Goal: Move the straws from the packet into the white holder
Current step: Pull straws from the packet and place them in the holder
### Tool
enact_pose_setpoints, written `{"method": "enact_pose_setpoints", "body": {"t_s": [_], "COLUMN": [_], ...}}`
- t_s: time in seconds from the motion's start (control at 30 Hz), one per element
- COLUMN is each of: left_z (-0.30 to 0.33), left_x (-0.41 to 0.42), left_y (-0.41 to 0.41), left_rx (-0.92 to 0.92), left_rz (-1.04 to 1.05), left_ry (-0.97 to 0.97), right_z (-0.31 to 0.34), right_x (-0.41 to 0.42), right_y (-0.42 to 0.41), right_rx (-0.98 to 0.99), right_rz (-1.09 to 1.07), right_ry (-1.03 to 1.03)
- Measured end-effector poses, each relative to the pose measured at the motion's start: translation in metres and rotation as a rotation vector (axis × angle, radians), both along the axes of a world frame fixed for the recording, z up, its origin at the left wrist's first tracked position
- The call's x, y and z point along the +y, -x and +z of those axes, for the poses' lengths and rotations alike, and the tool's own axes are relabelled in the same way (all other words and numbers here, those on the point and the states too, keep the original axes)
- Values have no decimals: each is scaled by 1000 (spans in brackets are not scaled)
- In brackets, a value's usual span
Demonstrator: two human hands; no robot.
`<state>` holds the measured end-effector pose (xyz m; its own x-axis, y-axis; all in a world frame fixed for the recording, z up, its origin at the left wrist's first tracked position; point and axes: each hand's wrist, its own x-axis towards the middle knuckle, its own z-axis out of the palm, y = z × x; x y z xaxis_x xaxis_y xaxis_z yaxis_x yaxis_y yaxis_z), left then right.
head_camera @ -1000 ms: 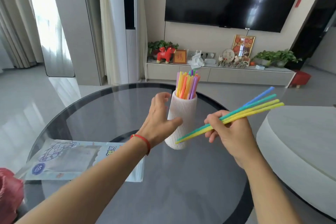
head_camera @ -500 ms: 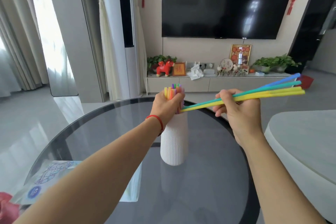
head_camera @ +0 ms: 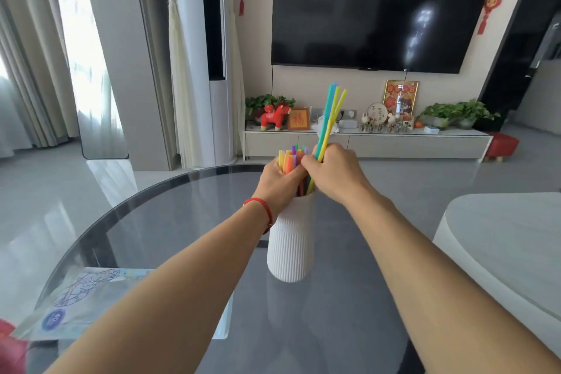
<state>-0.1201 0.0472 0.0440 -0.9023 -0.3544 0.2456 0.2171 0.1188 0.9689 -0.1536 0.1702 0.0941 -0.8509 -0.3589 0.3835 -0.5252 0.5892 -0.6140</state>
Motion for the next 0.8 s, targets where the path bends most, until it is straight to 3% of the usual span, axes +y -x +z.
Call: {"method": "enact_pose_setpoints", "body": {"t_s": [0.17,0.27,0.4,0.53,0.67,0.8], "left_z": [3,8,17,24,25,18], "left_x": [-1,-1,-4,-11,-14,-15], "left_y": [-4,-6,-10,-16,-29,-37], "left_rx": [-52,-94,-105,-77,-71,-100], "left_rz": [-15,-40,-98,-225,-294,-310], "left_ry": [39,10,-55,-114,-34,103], "right_z": [10,29,33,15,4,4], "right_x": [8,8,4,1,2,5], "right_y": [-5,-6,-9,-10,-9,-13], "right_rx": [30,186,333,238,228,423], "right_rz": [12,127,226,209,171,266], "right_ry": [192,310,213,118,88,51]}}
